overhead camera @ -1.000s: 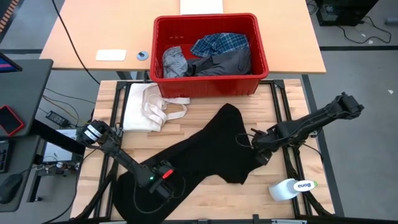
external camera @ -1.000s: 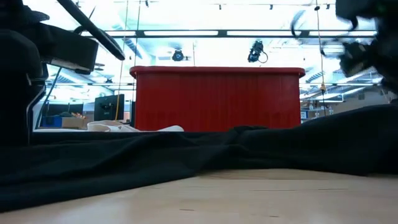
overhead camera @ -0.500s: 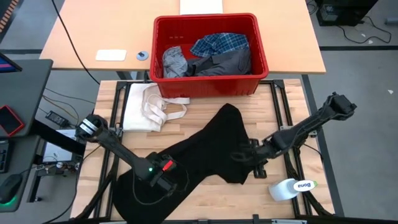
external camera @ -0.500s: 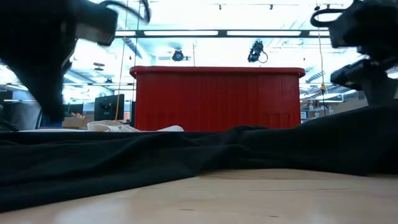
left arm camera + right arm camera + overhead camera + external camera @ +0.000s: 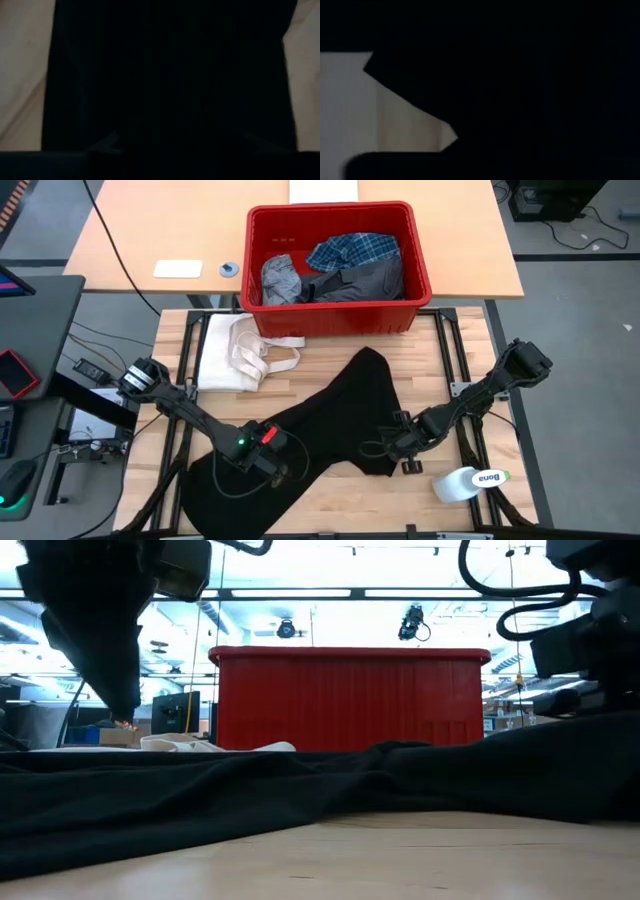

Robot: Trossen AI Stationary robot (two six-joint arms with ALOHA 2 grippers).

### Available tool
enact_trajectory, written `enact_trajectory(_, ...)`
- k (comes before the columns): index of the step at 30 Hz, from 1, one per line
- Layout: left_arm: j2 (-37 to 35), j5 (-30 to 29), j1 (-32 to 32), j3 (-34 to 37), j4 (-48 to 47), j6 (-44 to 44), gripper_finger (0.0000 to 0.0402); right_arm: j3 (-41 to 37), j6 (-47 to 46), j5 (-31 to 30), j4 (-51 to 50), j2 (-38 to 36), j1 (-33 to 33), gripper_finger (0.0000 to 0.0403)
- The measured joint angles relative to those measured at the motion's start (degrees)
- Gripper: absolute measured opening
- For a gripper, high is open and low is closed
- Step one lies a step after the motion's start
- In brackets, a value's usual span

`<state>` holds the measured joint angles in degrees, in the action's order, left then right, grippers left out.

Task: Fold Laundry from Bin
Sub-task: Fold the black shirt

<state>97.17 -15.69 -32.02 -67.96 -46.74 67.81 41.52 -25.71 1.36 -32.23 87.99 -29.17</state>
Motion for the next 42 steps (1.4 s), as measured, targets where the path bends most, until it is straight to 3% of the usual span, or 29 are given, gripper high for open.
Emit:
enact_trajectory(3,-1.05,0.32,0.78,-0.49,3.25,-1.51,0.0189,-0.46,-1.88,3.18,-1.18,-3.47,0.59,0.0014)
enact_trajectory(7,-1.66,-0.75,1.53,-1.00,11.95,-7.75,0.0189,-0.28,-6.58,8.48,-2.15,-9.44,2.81,0.0047)
enact_trajectory(11,-1.24,-1.58,3.15,-1.05,24.55,-15.92,0.0189,-0.30,-8.19,8.58,-2.15,-13.52,4.33,0.0072)
enact_trajectory(15,0.10,-1.71,5.59,-1.05,34.26,-21.00,0.0189,-0.31,-12.36,7.85,-2.18,-14.93,6.55,0.0074)
enact_trajectory(18,1.22,-1.73,7.29,-1.05,39.57,-23.81,0.0189,-0.31,-13.47,10.81,-0.86,-15.02,8.14,0.0072)
enact_trajectory(21,2.22,-1.09,8.89,-1.05,39.94,-23.84,0.0189,-0.29,-10.68,15.42,4.03,-15.02,7.01,0.0080)
enact_trajectory(23,2.31,-0.96,9.58,-1.03,38.08,-23.73,0.0189,-0.29,-10.36,14.79,7.42,-15.02,4.47,0.0085)
enact_trajectory(29,1.81,-0.71,11.07,-1.03,32.49,-21.15,0.0189,-0.27,-7.68,1.30,17.85,-12.87,-7.73,0.0082)
enact_trajectory(32,1.76,-0.71,11.52,-1.03,30.72,-19.25,0.0189,-0.25,-8.65,-2.45,21.97,-8.92,-11.46,0.0082)
enact_trajectory(38,1.76,-0.27,11.57,-1.03,28.72,-19.06,0.0189,-0.27,-14.92,3.14,24.99,-0.95,-12.13,0.0117)
enact_trajectory(42,1.76,2.31,11.57,-1.03,27.26,-18.88,0.0189,-0.27,-14.12,1.05,25.27,0.80,-13.08,0.0158)
